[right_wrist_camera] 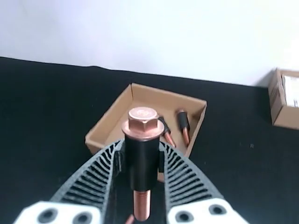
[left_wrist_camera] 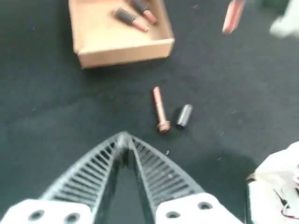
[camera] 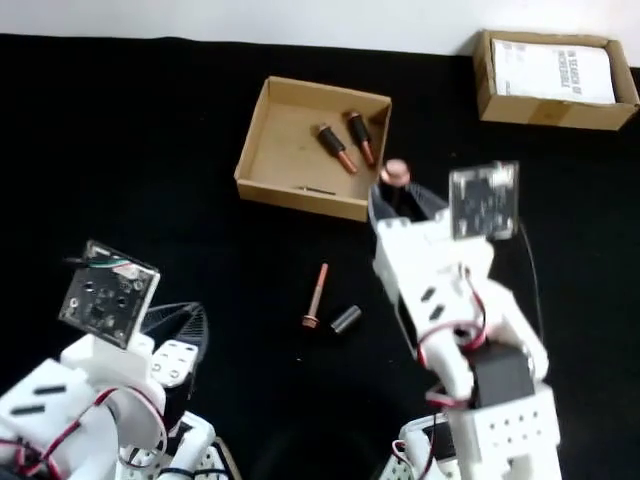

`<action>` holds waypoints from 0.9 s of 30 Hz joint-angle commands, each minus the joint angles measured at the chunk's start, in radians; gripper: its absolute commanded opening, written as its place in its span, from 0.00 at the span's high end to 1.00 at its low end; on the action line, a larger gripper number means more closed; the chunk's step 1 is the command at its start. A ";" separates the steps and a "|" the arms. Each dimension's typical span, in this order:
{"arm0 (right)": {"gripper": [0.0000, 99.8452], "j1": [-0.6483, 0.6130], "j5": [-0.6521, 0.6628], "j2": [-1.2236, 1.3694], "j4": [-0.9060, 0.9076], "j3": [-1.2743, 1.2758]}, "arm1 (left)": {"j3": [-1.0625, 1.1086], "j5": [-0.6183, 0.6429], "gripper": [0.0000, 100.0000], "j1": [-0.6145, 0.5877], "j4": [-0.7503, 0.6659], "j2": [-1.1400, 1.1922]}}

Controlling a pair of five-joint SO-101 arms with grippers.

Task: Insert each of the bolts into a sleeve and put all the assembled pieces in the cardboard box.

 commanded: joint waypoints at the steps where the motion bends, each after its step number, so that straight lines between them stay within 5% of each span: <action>1: 0.99 0.013 0.077 0.188 -0.033 -0.200 | 0.199 -0.032 0.99 -0.162 -0.101 -0.134; 6: 0.99 0.013 0.206 0.466 -0.031 -0.421 | 0.581 -0.028 0.99 -0.346 -0.364 -0.381; 11: 0.99 0.013 0.396 0.711 -0.031 -0.572 | 0.891 -0.021 0.99 -0.406 -0.578 -0.429; 20: 0.99 0.031 0.707 1.081 -0.053 -0.799 | 1.257 0.319 0.99 -0.410 -0.746 -0.409; 27: 0.99 0.058 0.934 1.419 -0.364 -0.955 | 1.247 0.338 0.99 -0.460 -0.764 -0.406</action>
